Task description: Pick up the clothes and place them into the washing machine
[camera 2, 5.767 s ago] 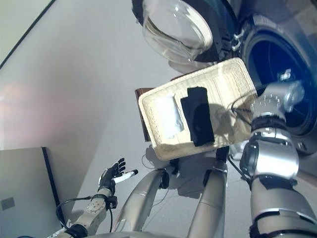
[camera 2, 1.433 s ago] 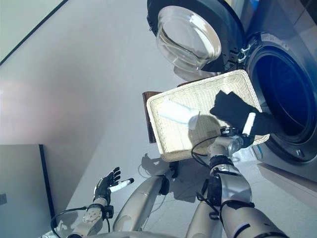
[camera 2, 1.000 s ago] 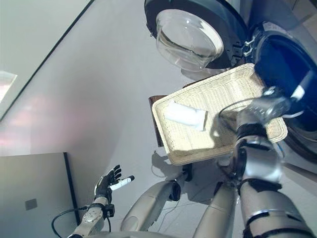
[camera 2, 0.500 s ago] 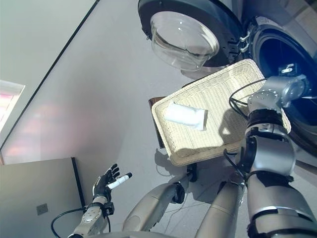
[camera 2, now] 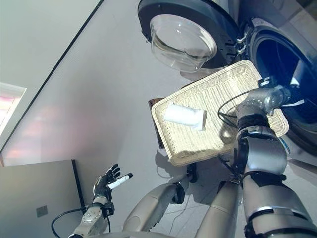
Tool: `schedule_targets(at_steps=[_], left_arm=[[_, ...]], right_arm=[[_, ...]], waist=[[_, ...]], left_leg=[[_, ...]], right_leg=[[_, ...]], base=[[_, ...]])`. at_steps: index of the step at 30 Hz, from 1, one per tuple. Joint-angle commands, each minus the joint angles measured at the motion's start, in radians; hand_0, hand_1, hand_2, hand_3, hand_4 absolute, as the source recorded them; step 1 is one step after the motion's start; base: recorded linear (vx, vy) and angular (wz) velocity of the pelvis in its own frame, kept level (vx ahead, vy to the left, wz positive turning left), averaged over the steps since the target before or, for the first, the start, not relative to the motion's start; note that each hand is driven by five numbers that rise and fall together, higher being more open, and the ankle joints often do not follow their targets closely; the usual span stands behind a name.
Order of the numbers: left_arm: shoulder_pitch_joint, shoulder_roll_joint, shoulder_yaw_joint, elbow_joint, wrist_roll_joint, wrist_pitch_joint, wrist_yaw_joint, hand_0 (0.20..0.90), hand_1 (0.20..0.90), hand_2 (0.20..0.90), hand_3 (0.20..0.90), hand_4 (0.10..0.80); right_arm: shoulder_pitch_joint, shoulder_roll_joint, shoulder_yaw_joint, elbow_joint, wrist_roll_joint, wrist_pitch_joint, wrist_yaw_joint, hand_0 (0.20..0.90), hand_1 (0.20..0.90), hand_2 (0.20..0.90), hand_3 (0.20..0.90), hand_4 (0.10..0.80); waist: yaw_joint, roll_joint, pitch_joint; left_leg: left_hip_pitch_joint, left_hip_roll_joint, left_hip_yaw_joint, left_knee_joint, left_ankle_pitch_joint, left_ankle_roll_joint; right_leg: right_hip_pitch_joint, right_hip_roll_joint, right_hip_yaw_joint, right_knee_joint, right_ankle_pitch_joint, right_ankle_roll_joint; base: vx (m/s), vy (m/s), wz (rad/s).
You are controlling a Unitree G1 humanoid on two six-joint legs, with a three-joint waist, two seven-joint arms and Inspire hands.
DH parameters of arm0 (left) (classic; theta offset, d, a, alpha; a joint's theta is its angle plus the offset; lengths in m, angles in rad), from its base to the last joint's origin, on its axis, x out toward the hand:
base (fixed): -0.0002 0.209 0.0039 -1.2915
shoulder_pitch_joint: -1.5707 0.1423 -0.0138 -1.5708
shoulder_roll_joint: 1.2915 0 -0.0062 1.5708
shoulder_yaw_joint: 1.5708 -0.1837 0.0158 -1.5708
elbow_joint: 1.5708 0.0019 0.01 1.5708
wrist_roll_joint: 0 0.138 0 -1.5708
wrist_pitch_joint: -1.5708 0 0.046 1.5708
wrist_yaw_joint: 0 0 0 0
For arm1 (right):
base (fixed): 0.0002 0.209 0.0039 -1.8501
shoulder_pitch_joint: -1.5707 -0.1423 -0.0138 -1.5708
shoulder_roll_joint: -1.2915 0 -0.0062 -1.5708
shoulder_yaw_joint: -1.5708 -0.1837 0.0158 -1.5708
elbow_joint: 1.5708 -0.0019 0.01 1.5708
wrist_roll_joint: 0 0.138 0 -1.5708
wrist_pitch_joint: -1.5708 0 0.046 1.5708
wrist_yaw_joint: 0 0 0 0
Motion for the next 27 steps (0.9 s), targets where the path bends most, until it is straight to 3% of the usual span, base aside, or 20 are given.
schedule_targets(at_steps=[1,4,8,13,21,27], left_arm=[[0.013,0.022,0.041,0.048,0.009,-0.014,0.026,0.900,0.900,0.900,0.900,0.800],[0.005,0.031,0.058,0.048,0.032,-0.007,0.028,0.900,0.900,0.900,0.900,0.800],[0.012,0.045,0.089,0.034,0.042,0.001,0.013,0.900,0.900,0.900,0.900,0.800],[0.013,0.049,0.108,0.035,0.039,0.004,0.002,0.900,0.900,0.900,0.900,0.800],[0.015,0.065,0.211,-0.001,0.021,-0.016,0.026,0.900,0.900,0.900,0.900,0.800],[0.018,0.089,0.233,-0.140,0.047,-0.039,0.047,0.900,0.900,0.900,0.900,0.800]], right_arm=[[0.001,-0.059,0.153,0.020,-0.093,0.051,0.052,0.900,0.900,0.900,0.900,0.800],[-0.017,-0.060,0.217,0.092,-0.150,0.121,0.063,0.900,0.900,0.900,0.900,0.800],[0.018,0.022,0.310,0.120,-0.232,0.198,0.127,0.900,0.900,0.900,0.900,0.800],[0.046,0.064,0.361,0.103,-0.310,0.224,0.146,0.900,0.900,0.900,0.900,0.800],[0.074,0.079,0.602,0.071,-0.830,0.334,0.074,0.900,0.900,0.900,0.900,0.800],[0.121,0.089,0.606,0.076,-0.909,0.343,0.034,0.900,0.900,0.900,0.900,0.800]], waist=[[0.020,0.011,-0.042],[0.018,0.003,-0.035],[0.024,-0.025,-0.025],[0.020,-0.052,-0.017],[0.005,-0.146,0.026],[0.006,-0.201,0.071]], left_leg=[[-0.092,0.032,-0.039,0.032,-0.021,-0.100],[-0.095,0.038,-0.039,0.036,-0.020,-0.101],[-0.096,0.047,-0.044,0.050,-0.019,-0.100],[-0.100,0.053,-0.052,0.063,-0.017,-0.100],[-0.110,0.065,-0.082,0.080,-0.005,-0.102],[-0.135,0.065,-0.111,0.105,0.000,-0.102]], right_leg=[[0.042,0.057,-0.022,0.063,-0.133,-0.059],[0.042,0.059,-0.023,0.063,-0.129,-0.061],[0.054,0.065,-0.033,0.058,-0.127,-0.066],[0.063,0.068,-0.044,0.057,-0.125,-0.069],[0.090,0.081,-0.081,0.045,-0.107,-0.073],[0.092,0.079,-0.117,0.050,-0.106,-0.076]], base=[[0.000,0.000,0.00],[-0.007,-0.007,0.01],[-0.013,-0.029,-0.03],[-0.020,-0.037,-0.03],[-0.032,-0.048,0.08],[-0.049,-0.048,0.19]])
